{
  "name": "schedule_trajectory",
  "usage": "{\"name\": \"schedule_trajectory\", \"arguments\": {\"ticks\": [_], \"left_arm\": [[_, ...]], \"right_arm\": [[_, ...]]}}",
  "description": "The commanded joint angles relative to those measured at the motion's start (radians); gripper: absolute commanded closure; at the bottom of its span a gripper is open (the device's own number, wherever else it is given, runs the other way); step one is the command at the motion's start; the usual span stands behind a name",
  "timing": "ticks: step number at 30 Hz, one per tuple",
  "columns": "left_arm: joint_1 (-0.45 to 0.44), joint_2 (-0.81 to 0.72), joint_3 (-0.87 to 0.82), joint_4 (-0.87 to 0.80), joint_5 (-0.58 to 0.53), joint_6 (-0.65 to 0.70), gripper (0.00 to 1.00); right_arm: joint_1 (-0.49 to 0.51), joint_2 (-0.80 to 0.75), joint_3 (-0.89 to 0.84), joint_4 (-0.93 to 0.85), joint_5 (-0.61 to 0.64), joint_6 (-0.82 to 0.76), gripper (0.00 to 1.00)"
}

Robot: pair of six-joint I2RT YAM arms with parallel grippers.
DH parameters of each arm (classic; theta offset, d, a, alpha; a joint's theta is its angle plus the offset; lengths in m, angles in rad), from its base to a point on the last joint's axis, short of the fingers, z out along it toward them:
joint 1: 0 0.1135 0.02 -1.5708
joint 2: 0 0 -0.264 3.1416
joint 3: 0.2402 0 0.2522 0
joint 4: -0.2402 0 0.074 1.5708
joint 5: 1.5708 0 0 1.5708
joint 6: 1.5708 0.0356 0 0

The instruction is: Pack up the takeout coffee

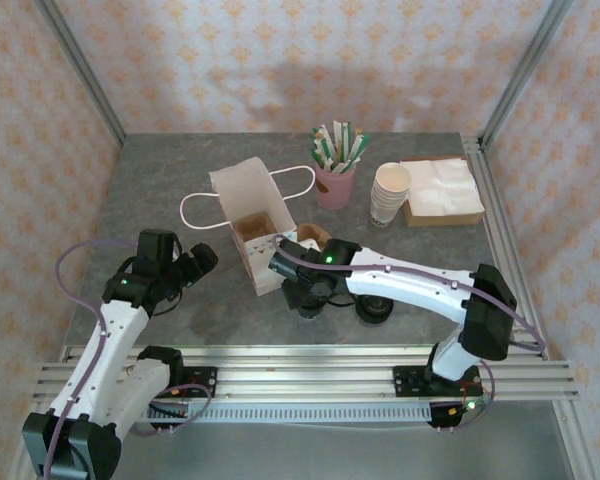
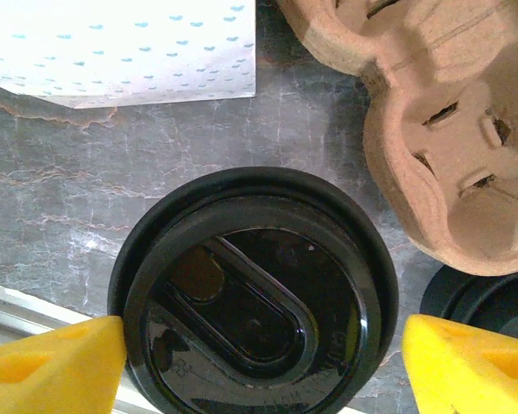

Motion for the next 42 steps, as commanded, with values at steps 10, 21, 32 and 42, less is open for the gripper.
{"name": "schedule_trajectory", "arguments": {"ticks": [10,21,32,42], "left_arm": [[-0.003,-0.015,-0.015,-0.016,-0.022,-0.006,0.07],[-0.003,-0.018,-0.017,-0.016,-0.018,-0.008,0.07],[-0.003,-0.025,-0.022,-0.014,-0.016,-0.011,0.07],[-0.003,-0.027,-0.015,-0.013,-0.015,-0.014,0.07]], "right_arm": [[-0.002,0.010,-0.008,0.012,-0.019,0.015,0.27],[-0.002,0.025,-0.005,0.004,-0.020,0.014,0.25],[-0.002,0.037,-0.004,-0.001,-0.027,0.011,0.25],[-0.002,0.002,-0.018,0.015,-0.011,0.014,0.30]]}}
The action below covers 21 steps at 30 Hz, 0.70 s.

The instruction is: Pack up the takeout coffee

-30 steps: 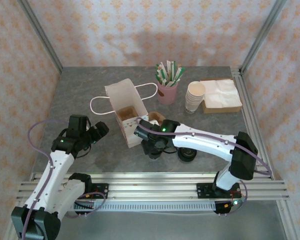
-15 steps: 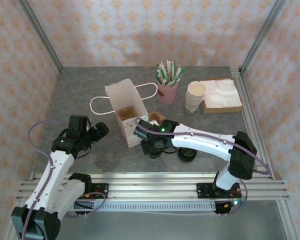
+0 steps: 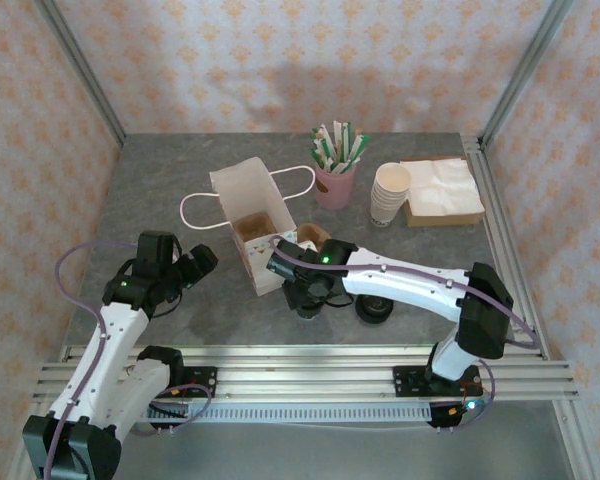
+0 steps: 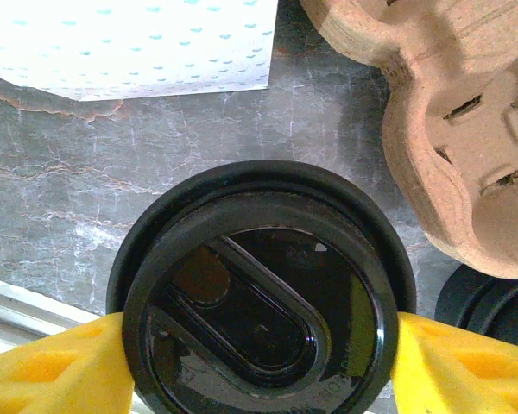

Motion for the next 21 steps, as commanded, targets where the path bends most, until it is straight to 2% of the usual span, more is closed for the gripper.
{"name": "schedule_trajectory", "arguments": {"ticks": [1,8,21], "left_arm": [[-0.003,-0.010,-0.002,-0.013,-0.014,-0.010,0.07],[-0.003,-0.003,0.017,-0.017,-0.008,-0.006,0.07],[-0.002,0.034,0.061,-0.031,0.007,0.047,0.07]], "right_arm": [[-0.003,-0.030,-0.024,0.009,0.016,0.013,0.30],[-0.017,-0.118,-0.067,0.061,0.019,0.030,0.32],[-0.028,-0.235,-0.050,0.023,0.000,-0.001,0.35]]}}
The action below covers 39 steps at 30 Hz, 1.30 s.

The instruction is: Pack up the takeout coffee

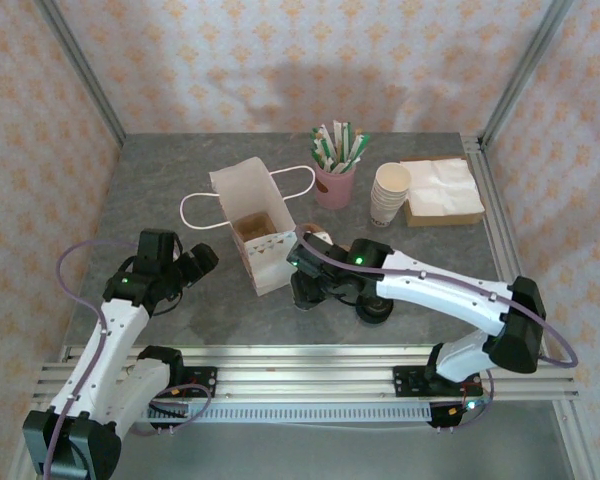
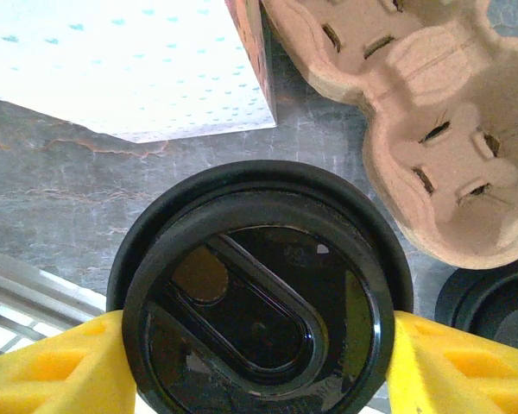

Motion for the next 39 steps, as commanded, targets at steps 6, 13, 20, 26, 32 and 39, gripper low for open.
{"name": "schedule_trajectory", "arguments": {"ticks": [6,13,20,26,32,39], "left_arm": [[-0.003,0.102,0.065,-0.017,0.030,0.073,0.06],[-0.003,0.121,0.065,0.023,0.018,0.070,0.06],[-0.003,0.126,0.077,0.035,0.020,0.066,0.07],[-0.003,0.126,0.045,0.073,0.035,0.061,0.07],[-0.002,0.158,0.002,0.111,0.030,0.055,0.07],[-0.003,0.208,-0.035,0.206,0.117,0.027,0.08]], "right_arm": [[-0.007,-0.098,0.057,-0.084,0.023,-0.051,0.35],[-0.007,-0.119,0.118,-0.074,0.007,-0.085,0.35],[-0.007,-0.125,0.201,-0.100,-0.032,-0.118,0.35],[-0.008,-0.128,0.302,-0.129,-0.045,-0.151,0.35],[-0.007,-0.107,0.441,-0.194,-0.034,-0.199,0.36],[-0.007,-0.064,0.580,-0.218,-0.022,-0.248,0.35]]}}
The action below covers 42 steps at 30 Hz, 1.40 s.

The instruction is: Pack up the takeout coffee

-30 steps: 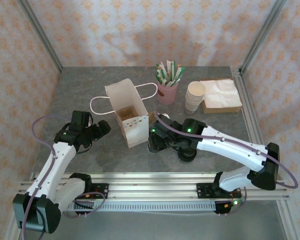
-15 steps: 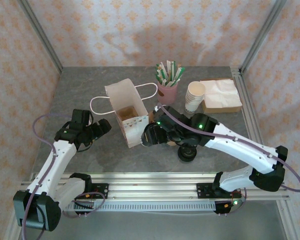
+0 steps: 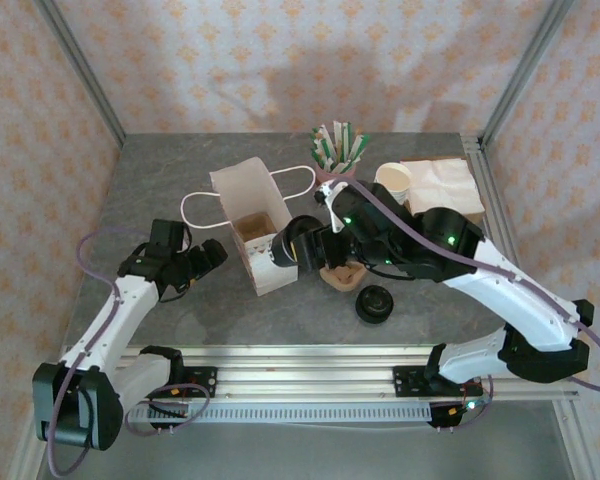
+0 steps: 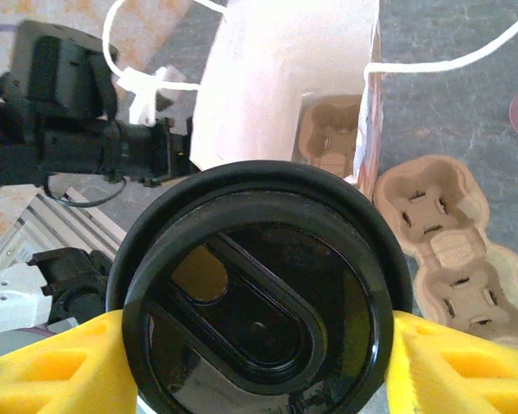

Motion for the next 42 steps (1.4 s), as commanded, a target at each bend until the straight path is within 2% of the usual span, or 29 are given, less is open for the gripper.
{"name": "schedule_trajectory", "arguments": {"ticks": [1,8,19,25,34,37,42], "left_arm": [[-0.005,0.011,-0.034,0.077,0.045,-0.028,0.08],[-0.066,0.033,-0.088,0.157,0.068,-0.066,0.09],[-0.217,-0.033,-0.190,0.276,0.009,-0.201,0.08],[-0.352,-0.039,-0.176,0.276,-0.121,-0.247,0.08],[-0.552,-0.006,-0.196,0.361,-0.198,-0.328,0.08],[-0.592,0.013,-0.154,0.278,-0.230,-0.295,0.08],[-0.597,-0.033,-0.126,0.067,-0.331,-0.254,0.08]], "right_arm": [[-0.007,0.040,0.076,-0.039,0.028,-0.047,0.35],[-0.008,0.159,0.251,-0.047,0.077,-0.082,0.35],[-0.017,0.431,0.586,-0.197,0.204,-0.127,0.34],[-0.022,0.522,0.665,-0.241,0.225,-0.139,0.34],[-0.054,0.625,0.747,-0.347,0.182,-0.165,0.33],[-0.066,0.657,0.767,-0.386,0.157,-0.167,0.34],[-0.085,0.698,0.783,-0.416,0.132,-0.183,0.33]]}}
